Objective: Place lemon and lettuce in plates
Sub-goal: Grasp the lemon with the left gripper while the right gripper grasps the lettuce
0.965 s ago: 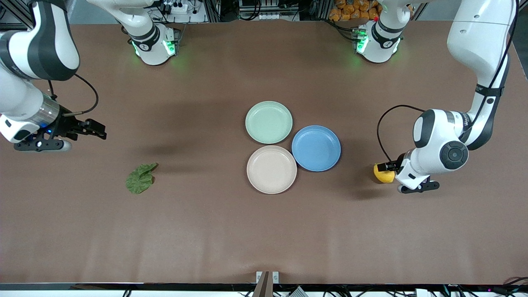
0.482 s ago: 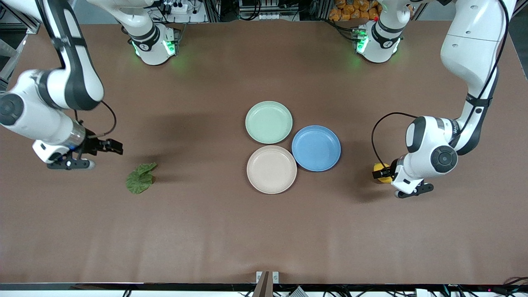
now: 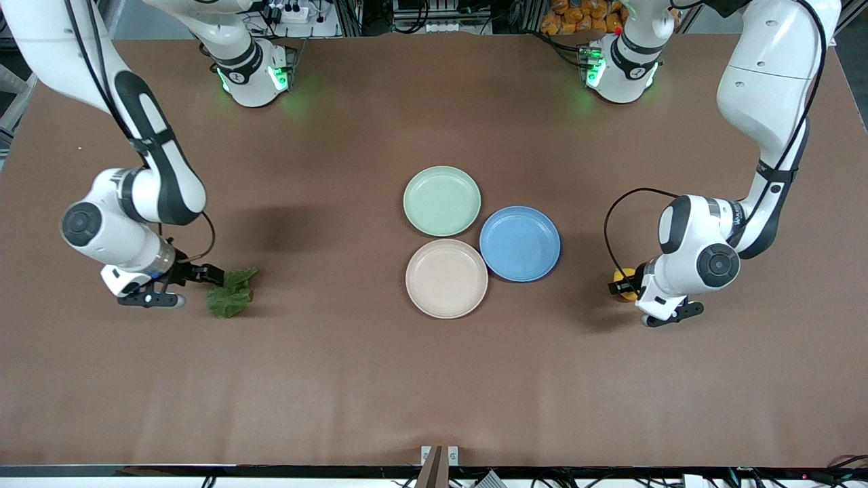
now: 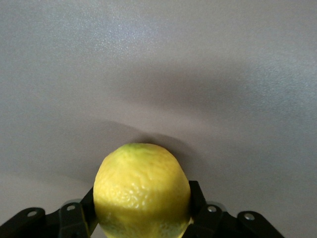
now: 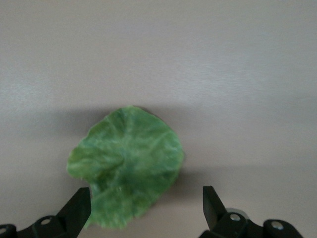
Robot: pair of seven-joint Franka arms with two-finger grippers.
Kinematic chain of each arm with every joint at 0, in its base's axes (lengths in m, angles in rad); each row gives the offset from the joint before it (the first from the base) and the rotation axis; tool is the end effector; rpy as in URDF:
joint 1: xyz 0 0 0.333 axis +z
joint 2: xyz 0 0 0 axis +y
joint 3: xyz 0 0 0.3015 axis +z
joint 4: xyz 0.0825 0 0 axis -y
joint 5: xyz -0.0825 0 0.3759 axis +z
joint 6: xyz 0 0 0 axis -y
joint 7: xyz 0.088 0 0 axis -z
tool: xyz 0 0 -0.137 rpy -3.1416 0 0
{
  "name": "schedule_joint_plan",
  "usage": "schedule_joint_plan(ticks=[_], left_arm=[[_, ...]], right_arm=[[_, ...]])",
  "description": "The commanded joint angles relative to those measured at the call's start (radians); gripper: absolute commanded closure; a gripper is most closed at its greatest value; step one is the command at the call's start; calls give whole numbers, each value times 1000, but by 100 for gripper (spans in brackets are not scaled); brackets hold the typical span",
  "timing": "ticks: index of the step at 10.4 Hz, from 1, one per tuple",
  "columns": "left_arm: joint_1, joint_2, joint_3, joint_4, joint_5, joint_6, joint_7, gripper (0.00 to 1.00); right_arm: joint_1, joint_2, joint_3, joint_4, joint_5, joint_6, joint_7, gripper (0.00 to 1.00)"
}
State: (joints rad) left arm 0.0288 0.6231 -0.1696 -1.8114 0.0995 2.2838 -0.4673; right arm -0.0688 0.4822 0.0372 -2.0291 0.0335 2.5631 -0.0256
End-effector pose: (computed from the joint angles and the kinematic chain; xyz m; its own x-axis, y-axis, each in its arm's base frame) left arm 0.6126 -0.0805 0.1536 0.9510 0.2763 -0.1385 0.2744 -0.9611 -0.0326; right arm 0.5958 -0.0186 0.1747 0.9979 -0.0391 0.0522 -0.0373 -0.9987 -0.0357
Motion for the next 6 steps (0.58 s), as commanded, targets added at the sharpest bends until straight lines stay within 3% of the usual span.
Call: schedule_joint_plan(ticks=[1,2,4,6], left_arm=[[-6,-6,-7,33,31,6,-50,100],[-21,-8,-8,61,29,6,-53,100],[-75,4,-8,141,25,6,-140,100],[-118,4,-7,185,19,6,-189,100]], right_arm=[[-9,71,32,17,9,80,48,0],[7,70,32,15,8,78,79,2],[23,72,30,7,5,81,89,18],[27,72,30,-3,-9,97,86,50]])
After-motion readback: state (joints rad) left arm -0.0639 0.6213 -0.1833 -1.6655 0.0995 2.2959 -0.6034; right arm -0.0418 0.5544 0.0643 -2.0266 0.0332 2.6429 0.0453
